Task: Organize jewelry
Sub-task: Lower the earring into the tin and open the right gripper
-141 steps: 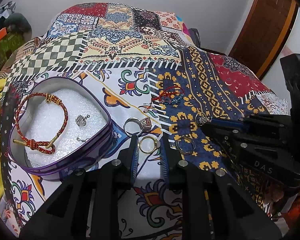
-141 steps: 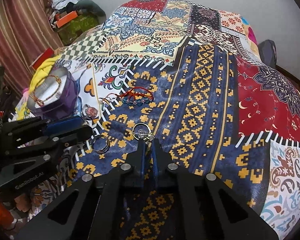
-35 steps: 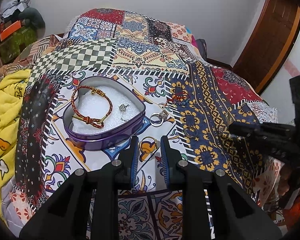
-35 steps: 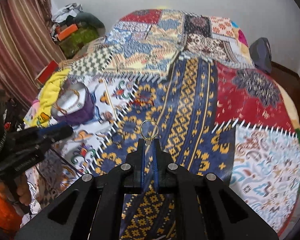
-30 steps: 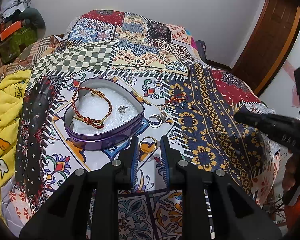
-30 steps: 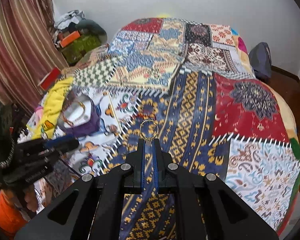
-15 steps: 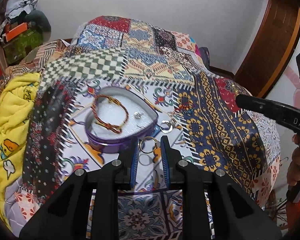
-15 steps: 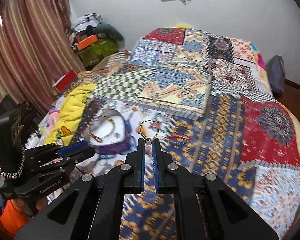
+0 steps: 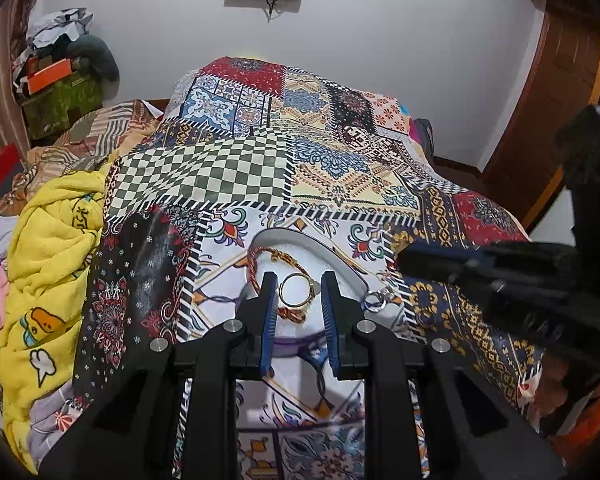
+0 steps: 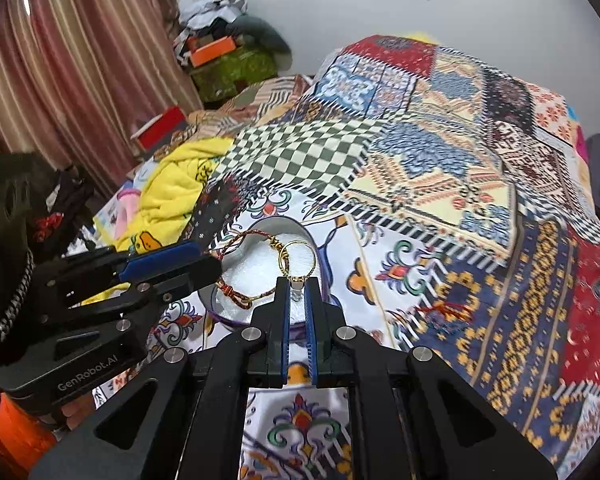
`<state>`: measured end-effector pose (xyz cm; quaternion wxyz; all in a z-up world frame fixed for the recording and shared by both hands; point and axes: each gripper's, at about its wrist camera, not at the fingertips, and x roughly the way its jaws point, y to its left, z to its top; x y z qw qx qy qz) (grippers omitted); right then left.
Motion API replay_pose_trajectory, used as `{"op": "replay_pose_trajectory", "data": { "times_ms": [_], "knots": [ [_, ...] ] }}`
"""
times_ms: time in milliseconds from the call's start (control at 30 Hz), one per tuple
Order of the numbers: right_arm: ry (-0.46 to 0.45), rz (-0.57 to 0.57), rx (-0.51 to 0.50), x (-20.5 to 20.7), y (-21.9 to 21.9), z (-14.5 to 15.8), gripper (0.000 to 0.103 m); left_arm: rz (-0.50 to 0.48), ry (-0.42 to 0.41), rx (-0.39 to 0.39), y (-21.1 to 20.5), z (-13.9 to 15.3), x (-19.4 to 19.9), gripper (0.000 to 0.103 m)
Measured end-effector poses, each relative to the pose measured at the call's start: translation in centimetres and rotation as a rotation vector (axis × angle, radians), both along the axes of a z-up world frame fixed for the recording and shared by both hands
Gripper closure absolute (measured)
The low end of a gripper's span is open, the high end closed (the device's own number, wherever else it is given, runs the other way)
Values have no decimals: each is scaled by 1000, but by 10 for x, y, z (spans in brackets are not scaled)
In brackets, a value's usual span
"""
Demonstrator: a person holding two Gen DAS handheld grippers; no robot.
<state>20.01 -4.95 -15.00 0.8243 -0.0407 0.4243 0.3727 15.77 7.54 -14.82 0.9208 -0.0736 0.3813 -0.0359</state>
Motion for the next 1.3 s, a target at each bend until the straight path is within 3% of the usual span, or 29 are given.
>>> {"op": "replay_pose_trajectory", "data": {
  "times_ms": [533,700,1300],
  "knots": [
    [28,43,-35,21,15,-16,97,-6,44,51,2,-24,35,82],
    [29,56,-46,20,20,-18,97,17,25,22,12,-20,32,67],
    [29,90,-133,12,37,-21,97,91,34,29,39,-21,13,66]
  ]
}}
